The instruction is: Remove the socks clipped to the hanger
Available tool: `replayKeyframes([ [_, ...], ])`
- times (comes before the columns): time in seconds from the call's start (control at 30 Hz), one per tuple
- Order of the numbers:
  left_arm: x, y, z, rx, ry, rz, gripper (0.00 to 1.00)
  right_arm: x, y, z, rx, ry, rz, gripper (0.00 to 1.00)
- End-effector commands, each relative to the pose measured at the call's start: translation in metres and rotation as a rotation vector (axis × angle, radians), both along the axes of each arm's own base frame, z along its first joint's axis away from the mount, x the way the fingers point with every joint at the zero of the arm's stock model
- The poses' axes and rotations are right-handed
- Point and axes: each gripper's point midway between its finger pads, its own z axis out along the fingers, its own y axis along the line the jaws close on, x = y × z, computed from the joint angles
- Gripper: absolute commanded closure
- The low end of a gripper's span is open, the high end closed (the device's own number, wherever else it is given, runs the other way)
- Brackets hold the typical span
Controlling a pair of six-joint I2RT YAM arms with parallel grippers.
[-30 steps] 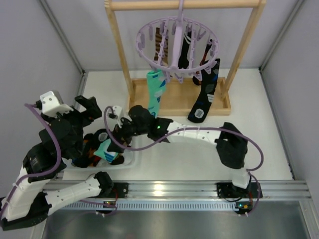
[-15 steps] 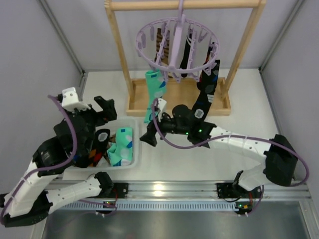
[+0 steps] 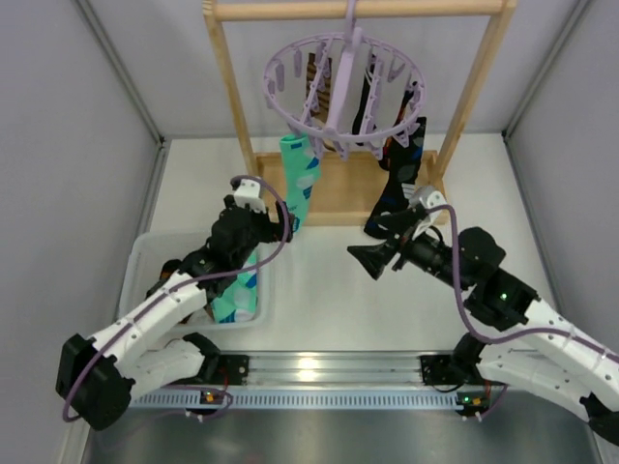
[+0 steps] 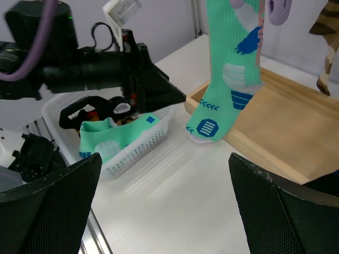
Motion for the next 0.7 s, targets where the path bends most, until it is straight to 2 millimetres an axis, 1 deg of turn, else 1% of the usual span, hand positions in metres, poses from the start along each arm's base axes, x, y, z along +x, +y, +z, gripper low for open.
replayKeyframes([
  [0.0,0.033,-0.017,0.066,-0.162,-0.303,-0.162,0.02,-0.009,-0.017,-0.014,-0.057,0.016,-0.01,0.01],
  [0.03,0.042,-0.013,0.069,-0.152,-0.334,-0.176,0.01,-0.014,-0.02,-0.009,-0.045,0.002,-0.001,0.01],
  [0.07,0.047,-0.017,0.066,-0.141,-0.334,-0.208,0.02,-0.017,-0.021,-0.011,-0.052,-0.002,0.011,0.01],
  [0.1,0.057,-0.023,0.048,-0.117,-0.302,-0.24,0.01,-0.02,-0.021,-0.01,-0.05,-0.006,0.027,0.01],
  [0.13,0.061,-0.03,0.049,-0.109,-0.312,-0.285,0.01,-0.023,-0.023,-0.009,-0.046,-0.011,0.028,0.01],
  [0.17,0.067,-0.033,0.044,-0.089,-0.308,-0.298,0.01,-0.024,-0.024,-0.009,-0.051,-0.013,0.031,0.0],
  [0.2,0.076,-0.038,0.025,-0.076,-0.261,-0.313,0.02,-0.025,-0.025,-0.009,-0.049,-0.016,0.037,0.01],
  [0.27,0.087,-0.037,0.024,-0.095,-0.266,-0.318,0.01,-0.028,-0.026,-0.006,-0.046,-0.027,0.046,0.01],
  [0.3,0.093,-0.037,0.011,-0.095,-0.241,-0.324,0.02,-0.03,-0.025,-0.007,-0.053,-0.027,0.059,0.01],
  [0.33,0.099,-0.031,0.006,-0.09,-0.235,-0.309,0.02,-0.031,-0.026,-0.006,-0.053,-0.033,0.063,0.01],
  [0.37,0.101,-0.03,0.003,-0.086,-0.232,-0.305,0.02,-0.032,-0.026,-0.006,-0.056,-0.034,0.07,0.01],
  [0.4,0.104,-0.03,-0.003,-0.081,-0.223,-0.305,0.03,-0.034,-0.025,-0.006,-0.058,-0.036,0.079,0.0],
  [0.43,0.103,-0.032,-0.005,-0.08,-0.219,-0.322,0.06,-0.035,-0.026,-0.006,-0.06,-0.041,0.081,0.0],
  [0.5,0.1,-0.035,-0.005,-0.096,-0.219,-0.344,0.14,-0.034,-0.025,-0.006,-0.059,-0.045,0.079,0.01],
  [0.53,0.096,-0.037,-0.007,-0.114,-0.206,-0.35,0.25,-0.032,-0.025,-0.004,-0.053,-0.049,0.073,0.01],
  [0.57,0.094,-0.038,-0.002,-0.124,-0.221,-0.348,0.32,-0.03,-0.025,-0.005,-0.053,-0.047,0.067,0.01],
  [0.6,0.091,-0.037,-0.003,-0.126,-0.228,-0.336,0.38,-0.027,-0.025,-0.004,-0.049,-0.047,0.05,0.0],
  [0.63,0.085,-0.045,-0.001,-0.117,-0.239,-0.347,0.52,-0.024,-0.024,-0.001,-0.034,-0.041,0.035,0.01],
  [0.67,0.082,-0.048,0.001,-0.107,-0.252,-0.34,0.59,-0.022,-0.024,0.002,-0.022,-0.039,0.023,0.0],
])
